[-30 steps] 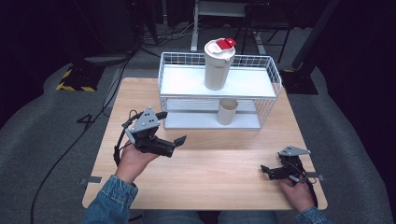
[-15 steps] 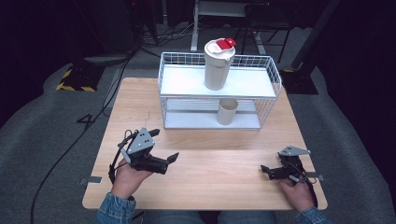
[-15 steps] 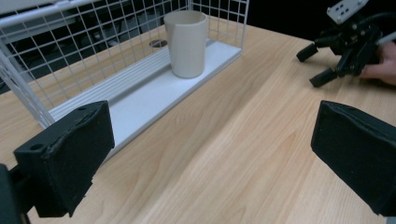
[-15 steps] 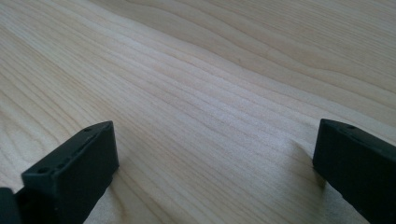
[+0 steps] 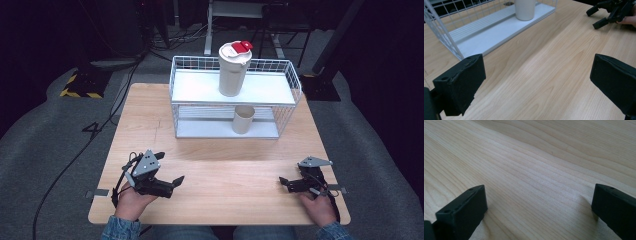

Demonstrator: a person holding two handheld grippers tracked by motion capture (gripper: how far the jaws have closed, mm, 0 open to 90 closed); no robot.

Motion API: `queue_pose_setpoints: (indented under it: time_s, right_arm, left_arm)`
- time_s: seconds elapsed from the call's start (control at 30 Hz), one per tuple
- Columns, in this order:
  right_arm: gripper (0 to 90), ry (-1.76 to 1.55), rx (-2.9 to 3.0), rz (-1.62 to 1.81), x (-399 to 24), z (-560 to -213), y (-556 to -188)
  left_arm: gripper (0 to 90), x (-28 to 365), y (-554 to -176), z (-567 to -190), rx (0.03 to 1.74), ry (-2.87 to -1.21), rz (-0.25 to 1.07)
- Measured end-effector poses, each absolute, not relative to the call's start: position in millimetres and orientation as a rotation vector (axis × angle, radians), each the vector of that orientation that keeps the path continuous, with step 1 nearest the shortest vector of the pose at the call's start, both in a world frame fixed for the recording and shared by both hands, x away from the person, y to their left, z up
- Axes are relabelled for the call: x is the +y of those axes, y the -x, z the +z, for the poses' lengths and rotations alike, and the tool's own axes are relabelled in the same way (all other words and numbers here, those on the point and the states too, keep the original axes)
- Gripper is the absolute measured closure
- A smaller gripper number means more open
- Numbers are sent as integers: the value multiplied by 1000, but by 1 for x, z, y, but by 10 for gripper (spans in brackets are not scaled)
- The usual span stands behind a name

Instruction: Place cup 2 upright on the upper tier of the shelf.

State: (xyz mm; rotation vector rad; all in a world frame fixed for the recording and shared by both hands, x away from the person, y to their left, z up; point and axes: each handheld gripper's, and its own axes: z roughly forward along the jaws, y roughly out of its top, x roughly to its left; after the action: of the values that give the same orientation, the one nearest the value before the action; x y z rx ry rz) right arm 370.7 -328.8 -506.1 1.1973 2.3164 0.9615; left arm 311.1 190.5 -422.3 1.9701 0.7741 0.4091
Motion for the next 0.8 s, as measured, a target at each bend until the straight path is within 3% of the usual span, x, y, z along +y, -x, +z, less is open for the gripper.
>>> queue_pose_setpoints:
  time_s: [0.8]
  right_arm:
    - [2, -1197, 2316, 961, -329, -506, -371]
  left_arm:
    - [7, 207, -313, -477, 977, -2085, 364]
